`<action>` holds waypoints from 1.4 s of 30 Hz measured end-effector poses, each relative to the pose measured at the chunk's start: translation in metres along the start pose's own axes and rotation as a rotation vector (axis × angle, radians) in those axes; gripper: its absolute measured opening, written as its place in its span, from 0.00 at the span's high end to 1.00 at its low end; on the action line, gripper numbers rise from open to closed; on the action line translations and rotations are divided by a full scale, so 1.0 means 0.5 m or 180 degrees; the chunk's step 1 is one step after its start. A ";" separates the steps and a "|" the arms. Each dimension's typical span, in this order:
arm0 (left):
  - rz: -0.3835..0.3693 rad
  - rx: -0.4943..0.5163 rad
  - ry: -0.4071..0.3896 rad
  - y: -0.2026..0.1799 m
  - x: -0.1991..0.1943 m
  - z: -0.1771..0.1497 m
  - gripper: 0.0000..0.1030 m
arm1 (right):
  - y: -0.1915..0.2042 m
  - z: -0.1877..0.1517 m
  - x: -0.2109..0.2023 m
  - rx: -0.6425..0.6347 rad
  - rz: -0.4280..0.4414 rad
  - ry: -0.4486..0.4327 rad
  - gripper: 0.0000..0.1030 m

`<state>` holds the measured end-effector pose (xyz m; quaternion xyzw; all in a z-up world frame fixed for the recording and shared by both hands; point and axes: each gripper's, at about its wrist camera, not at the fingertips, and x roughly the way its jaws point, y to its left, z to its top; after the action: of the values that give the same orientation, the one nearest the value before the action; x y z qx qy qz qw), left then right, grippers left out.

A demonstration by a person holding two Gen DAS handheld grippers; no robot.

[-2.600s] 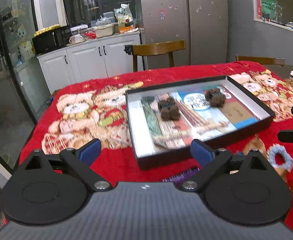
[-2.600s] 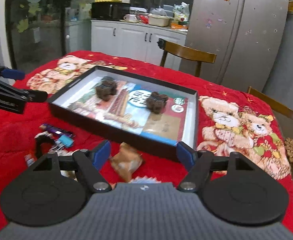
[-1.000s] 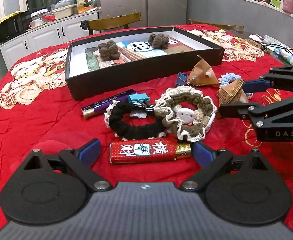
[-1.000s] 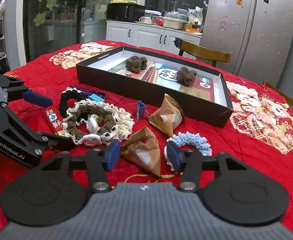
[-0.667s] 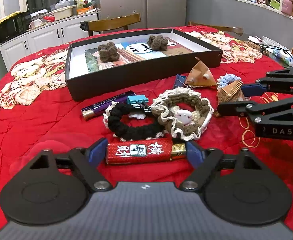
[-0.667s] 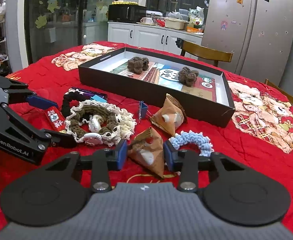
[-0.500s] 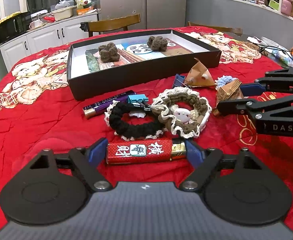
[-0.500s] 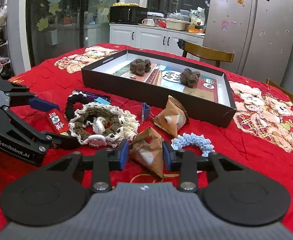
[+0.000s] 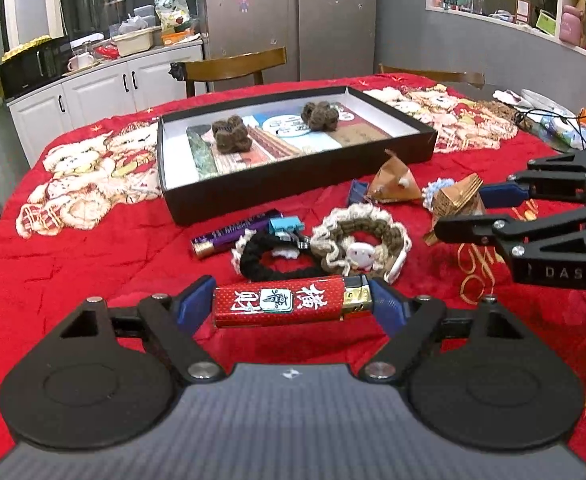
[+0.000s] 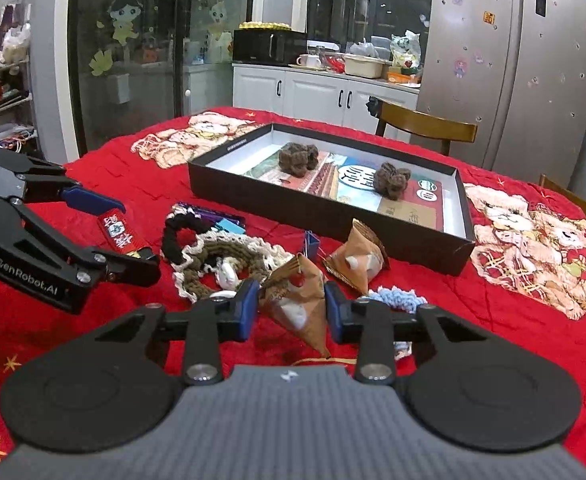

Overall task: Organize objects
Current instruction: 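Carry the red tube and paper triangle into the box and release both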

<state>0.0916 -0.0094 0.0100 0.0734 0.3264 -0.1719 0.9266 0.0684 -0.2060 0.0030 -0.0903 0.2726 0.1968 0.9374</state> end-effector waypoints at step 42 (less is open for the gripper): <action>0.0022 -0.0133 -0.0228 0.026 0.159 0.302 0.17 | -0.179 0.191 0.097 0.0080 -0.0459 -0.0171 0.62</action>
<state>0.2417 -0.0564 0.0776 0.0489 0.2963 -0.1644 0.9396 0.1889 -0.2452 0.0619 -0.0926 0.2426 0.1277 0.9572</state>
